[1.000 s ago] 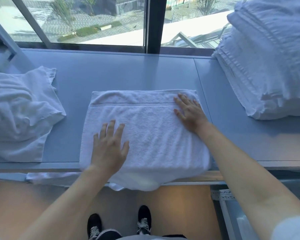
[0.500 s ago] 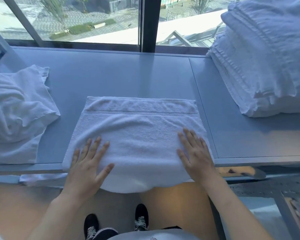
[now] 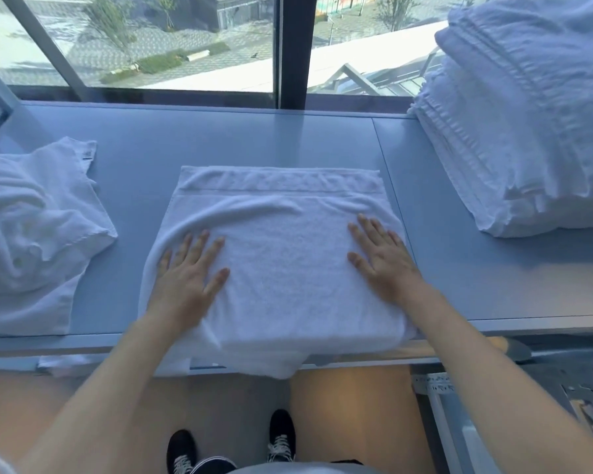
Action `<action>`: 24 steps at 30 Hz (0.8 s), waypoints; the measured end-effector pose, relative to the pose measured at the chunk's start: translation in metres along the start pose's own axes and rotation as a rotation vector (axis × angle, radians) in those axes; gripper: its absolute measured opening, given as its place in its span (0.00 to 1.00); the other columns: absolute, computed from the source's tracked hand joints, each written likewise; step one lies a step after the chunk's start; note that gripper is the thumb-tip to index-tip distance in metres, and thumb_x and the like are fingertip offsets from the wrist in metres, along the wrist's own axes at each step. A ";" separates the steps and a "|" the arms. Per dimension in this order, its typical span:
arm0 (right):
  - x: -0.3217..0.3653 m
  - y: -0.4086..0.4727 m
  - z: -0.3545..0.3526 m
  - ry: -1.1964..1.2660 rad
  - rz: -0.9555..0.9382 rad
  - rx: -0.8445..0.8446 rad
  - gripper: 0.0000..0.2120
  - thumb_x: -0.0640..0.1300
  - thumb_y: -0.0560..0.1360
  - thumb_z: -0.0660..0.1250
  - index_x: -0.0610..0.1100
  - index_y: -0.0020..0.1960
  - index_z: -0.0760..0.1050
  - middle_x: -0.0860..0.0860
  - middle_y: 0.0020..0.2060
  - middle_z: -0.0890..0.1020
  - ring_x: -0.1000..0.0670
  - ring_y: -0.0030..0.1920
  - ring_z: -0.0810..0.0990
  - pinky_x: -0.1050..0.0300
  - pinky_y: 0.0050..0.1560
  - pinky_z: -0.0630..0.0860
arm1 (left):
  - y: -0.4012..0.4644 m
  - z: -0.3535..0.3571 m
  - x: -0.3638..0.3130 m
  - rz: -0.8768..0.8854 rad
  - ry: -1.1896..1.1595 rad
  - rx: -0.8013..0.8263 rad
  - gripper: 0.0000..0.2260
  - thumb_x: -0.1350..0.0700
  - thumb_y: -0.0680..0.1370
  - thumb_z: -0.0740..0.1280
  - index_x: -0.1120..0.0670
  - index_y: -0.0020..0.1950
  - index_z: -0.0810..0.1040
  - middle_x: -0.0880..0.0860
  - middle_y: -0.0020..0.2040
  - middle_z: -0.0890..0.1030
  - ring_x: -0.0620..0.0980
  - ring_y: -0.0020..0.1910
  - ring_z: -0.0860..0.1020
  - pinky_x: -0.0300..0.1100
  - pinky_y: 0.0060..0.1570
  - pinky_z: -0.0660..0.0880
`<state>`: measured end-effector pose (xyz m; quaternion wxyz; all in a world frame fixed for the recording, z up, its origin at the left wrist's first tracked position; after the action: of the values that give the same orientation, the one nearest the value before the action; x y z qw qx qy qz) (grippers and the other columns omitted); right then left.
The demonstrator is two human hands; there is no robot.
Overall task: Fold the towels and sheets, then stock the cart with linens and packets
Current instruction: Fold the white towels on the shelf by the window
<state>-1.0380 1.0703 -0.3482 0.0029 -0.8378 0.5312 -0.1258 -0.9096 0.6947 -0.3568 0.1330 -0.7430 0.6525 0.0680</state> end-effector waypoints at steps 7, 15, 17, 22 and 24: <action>-0.014 0.084 -0.027 -0.016 -0.024 0.009 0.30 0.60 0.86 0.50 0.54 0.84 0.48 0.54 0.84 0.46 0.52 0.83 0.45 0.50 0.80 0.42 | 0.086 -0.018 0.011 0.036 -0.064 0.019 0.27 0.40 0.85 0.56 0.41 0.83 0.55 0.45 0.84 0.50 0.46 0.83 0.46 0.51 0.81 0.42; 0.021 0.056 -0.029 -0.036 0.049 -0.195 0.27 0.50 0.85 0.58 0.42 0.81 0.60 0.43 0.82 0.57 0.41 0.81 0.57 0.42 0.78 0.57 | 0.029 -0.037 -0.003 0.111 -0.049 -0.336 0.14 0.62 0.77 0.63 0.58 0.61 0.82 0.61 0.68 0.77 0.65 0.63 0.77 0.59 0.62 0.74; 0.046 0.016 -0.012 0.062 0.047 -0.244 0.26 0.49 0.85 0.58 0.43 0.80 0.62 0.43 0.82 0.59 0.41 0.81 0.57 0.40 0.77 0.57 | 0.001 -0.027 -0.016 0.047 -0.065 -0.303 0.16 0.56 0.77 0.61 0.57 0.60 0.81 0.61 0.67 0.78 0.65 0.61 0.78 0.60 0.59 0.75; 0.052 -0.068 0.026 0.096 0.077 -0.127 0.29 0.56 0.85 0.52 0.51 0.84 0.53 0.53 0.84 0.48 0.51 0.83 0.43 0.42 0.82 0.46 | -0.066 0.016 -0.010 0.081 0.044 -0.096 0.30 0.38 0.83 0.49 0.46 0.84 0.56 0.49 0.84 0.53 0.52 0.83 0.51 0.59 0.80 0.50; 0.042 -0.087 0.027 0.097 0.030 -0.075 0.30 0.59 0.85 0.50 0.53 0.84 0.48 0.57 0.83 0.43 0.54 0.82 0.37 0.45 0.82 0.43 | -0.078 0.016 0.005 0.111 0.058 -0.092 0.31 0.36 0.83 0.45 0.47 0.84 0.53 0.47 0.85 0.51 0.49 0.84 0.48 0.58 0.80 0.48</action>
<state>-0.9380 1.0670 -0.3536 -0.0525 -0.8221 0.5478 -0.1461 -0.8307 0.7033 -0.3648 0.0759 -0.7125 0.6925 0.0838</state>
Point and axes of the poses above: each hand's wrist, its own y-axis towards the middle knuckle, its own z-axis out of the palm, x = y × z, the point moved 2 cm from there along y, towards the middle knuckle
